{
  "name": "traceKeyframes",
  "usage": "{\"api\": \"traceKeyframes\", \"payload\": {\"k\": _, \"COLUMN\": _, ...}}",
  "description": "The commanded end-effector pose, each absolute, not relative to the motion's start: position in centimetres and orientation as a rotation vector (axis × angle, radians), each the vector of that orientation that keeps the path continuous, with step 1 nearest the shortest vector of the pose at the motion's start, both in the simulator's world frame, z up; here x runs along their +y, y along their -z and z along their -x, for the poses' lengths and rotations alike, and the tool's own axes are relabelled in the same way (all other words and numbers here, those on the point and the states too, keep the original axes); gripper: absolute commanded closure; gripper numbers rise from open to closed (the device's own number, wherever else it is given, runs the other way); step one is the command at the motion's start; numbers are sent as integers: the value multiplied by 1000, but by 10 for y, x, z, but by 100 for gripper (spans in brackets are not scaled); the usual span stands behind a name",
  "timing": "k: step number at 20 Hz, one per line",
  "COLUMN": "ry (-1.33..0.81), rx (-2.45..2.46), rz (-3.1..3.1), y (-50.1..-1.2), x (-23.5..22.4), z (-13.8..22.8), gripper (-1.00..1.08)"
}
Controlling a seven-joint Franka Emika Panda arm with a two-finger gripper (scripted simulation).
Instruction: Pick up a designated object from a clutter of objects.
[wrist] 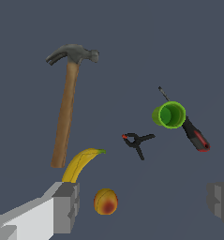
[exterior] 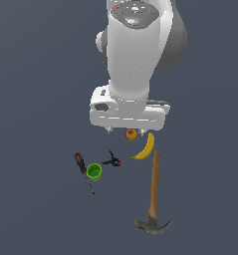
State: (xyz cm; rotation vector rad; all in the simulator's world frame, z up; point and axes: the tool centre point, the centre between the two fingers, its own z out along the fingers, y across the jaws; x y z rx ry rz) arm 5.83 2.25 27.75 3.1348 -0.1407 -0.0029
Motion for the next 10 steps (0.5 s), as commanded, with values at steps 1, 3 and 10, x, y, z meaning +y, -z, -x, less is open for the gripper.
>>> {"api": "traceKeyframes", "payload": {"k": 1, "ry": 3, "rx": -185, "rz": -3134, "y": -263, "x": 35, "z": -74, "gripper": -92}}
{"api": "traceKeyframes", "payload": {"k": 3, "ry": 3, "rx": -221, "rz": -3132, "y": -250, "x": 45, "z": -86, "gripper": -92}}
{"api": "traceKeyframes", "payload": {"k": 10, "ry": 3, "rx": -347, "rz": -3122, "y": -199, "x": 84, "z": -122, "gripper": -92}}
